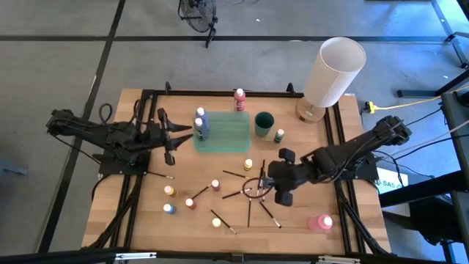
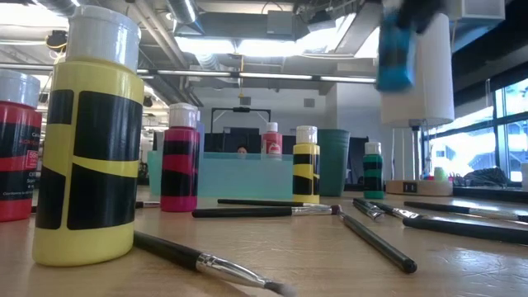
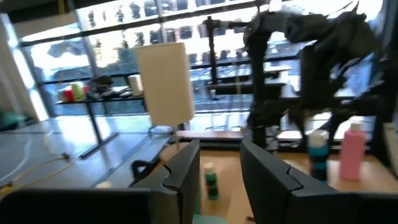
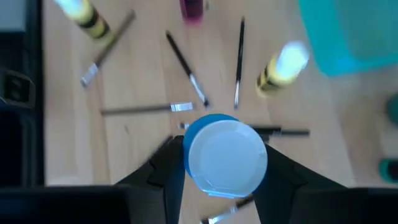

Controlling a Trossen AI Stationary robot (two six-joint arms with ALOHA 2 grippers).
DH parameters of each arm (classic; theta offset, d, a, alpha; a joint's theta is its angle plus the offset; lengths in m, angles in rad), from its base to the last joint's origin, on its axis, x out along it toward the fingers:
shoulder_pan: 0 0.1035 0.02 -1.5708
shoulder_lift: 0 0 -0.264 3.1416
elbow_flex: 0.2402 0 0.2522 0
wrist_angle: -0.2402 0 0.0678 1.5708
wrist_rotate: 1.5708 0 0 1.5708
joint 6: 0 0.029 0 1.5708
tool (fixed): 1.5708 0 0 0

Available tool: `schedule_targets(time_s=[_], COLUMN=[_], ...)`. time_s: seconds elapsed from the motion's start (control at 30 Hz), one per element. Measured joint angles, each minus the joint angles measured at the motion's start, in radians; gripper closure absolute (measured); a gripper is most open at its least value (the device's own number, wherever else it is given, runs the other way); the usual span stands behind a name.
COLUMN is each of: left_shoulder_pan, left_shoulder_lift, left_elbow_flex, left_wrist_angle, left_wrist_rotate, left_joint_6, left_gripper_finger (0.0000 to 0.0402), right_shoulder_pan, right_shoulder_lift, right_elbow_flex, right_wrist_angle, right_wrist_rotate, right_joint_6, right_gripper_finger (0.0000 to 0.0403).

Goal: Pick & Place Paint Supplies
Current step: Put the right small blue paint bottle into the green bin

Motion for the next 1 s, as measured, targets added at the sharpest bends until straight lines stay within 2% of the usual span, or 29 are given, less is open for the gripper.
schedule_targets(time_s=[0.3,0.57,0.87,1.0], left_shoulder_pan=[0.000,0.000,0.000,0.000], left_shoulder_lift=[-0.056,-0.095,-0.179,-0.238], left_elbow_flex=[0.000,0.000,0.000,0.000], left_wrist_angle=[-0.021,-0.116,-0.157,-0.170], left_wrist_rotate=[-0.104,-0.108,-0.108,-0.096], left_joint_6=[0.061,0.062,0.061,0.042], left_gripper_finger=[0.0293,0.0294,0.0297,0.0297], right_shoulder_pan=[-0.159,-0.334,-0.471,-0.509], right_shoulder_lift=[-0.002,0.030,0.137,0.185], right_elbow_flex=[0.124,0.130,0.130,0.130], right_wrist_angle=[-0.002,0.058,0.270,0.274], right_wrist_rotate=[-0.039,-0.130,-0.297,-0.301], right_joint_6=[-0.114,-0.169,-0.249,-0.264], right_gripper_finger=[0.0260,0.0260,0.0260,0.0260])
